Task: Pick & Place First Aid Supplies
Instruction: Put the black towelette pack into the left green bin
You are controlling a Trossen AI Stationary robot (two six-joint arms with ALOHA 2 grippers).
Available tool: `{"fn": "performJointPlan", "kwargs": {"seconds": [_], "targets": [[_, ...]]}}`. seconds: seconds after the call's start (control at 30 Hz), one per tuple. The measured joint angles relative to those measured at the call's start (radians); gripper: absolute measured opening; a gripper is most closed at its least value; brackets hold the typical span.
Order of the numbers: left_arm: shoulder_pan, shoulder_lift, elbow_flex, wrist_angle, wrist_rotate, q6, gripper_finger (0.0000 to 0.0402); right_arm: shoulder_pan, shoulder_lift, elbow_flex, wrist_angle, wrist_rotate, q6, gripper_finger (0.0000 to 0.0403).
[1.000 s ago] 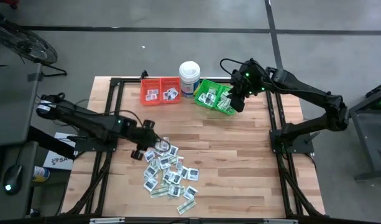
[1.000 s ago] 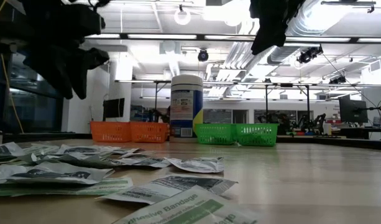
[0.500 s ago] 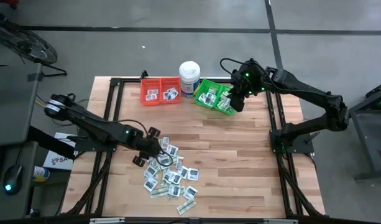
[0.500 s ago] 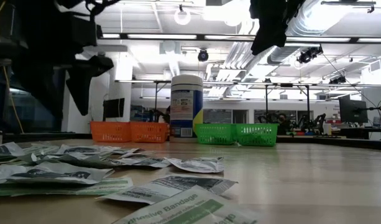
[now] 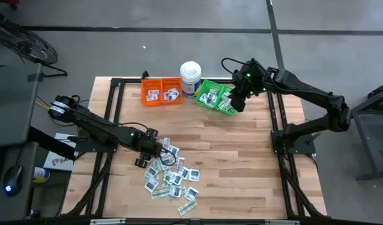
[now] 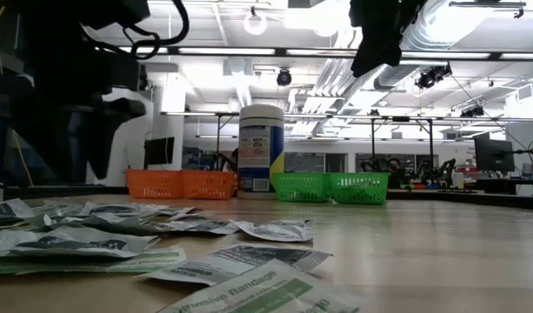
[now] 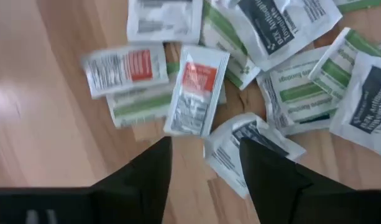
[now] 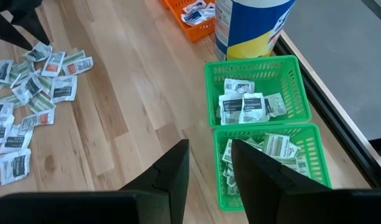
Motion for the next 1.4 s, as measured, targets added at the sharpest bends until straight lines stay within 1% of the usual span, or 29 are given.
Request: {"fn": "performJointPlan", "kwargs": {"seconds": [0.1, 0.2, 0.33, 0.43, 0.5, 0.63, 0.77, 1.13, 1.33, 1.4], "targets": [[-0.002, -0.017, -0.011, -0.027, 0.016, -0.060, 0.0176, 0.000, 0.000, 0.000, 0.000, 0.000, 0.015, 0.0114], [-0.009, -0.037, -0.063, -0.011, 0.026, -0.120, 0.0175, 0.000, 0.000, 0.000, 0.001, 0.000, 0.018, 0.0114], [-0.008, -0.088, -0.162, 0.073, 0.080, -0.232, 0.0174, 0.001, 0.000, 0.000, -0.001, 0.000, 0.018, 0.0114], [-0.008, -0.130, -0.206, 0.143, 0.093, -0.294, 0.0174, 0.001, 0.000, 0.000, 0.000, 0.000, 0.017, 0.0114], [-0.007, -0.148, -0.217, 0.153, 0.101, -0.323, 0.0174, 0.001, 0.000, 0.000, 0.000, 0.000, 0.018, 0.0114], [-0.007, -0.140, -0.246, 0.152, 0.153, -0.382, 0.0174, 0.001, 0.000, 0.000, 0.000, 0.000, 0.021, 0.0114], [-0.007, -0.135, -0.286, 0.212, 0.136, -0.459, 0.0174, 0.001, 0.000, 0.000, 0.000, 0.000, 0.025, 0.0114], [-0.008, -0.131, -0.297, 0.232, 0.051, -0.611, 0.0174, 0.001, 0.000, 0.000, 0.004, 0.002, 0.029, 0.0114], [-0.008, -0.058, -0.293, 0.232, 0.016, -0.622, 0.0173, 0.002, 0.000, 0.000, 0.009, 0.004, 0.044, 0.0114], [-0.008, -0.029, -0.290, 0.237, 0.010, -0.622, 0.0167, 0.003, 0.000, 0.000, 0.012, 0.005, 0.044, 0.0114]]}}
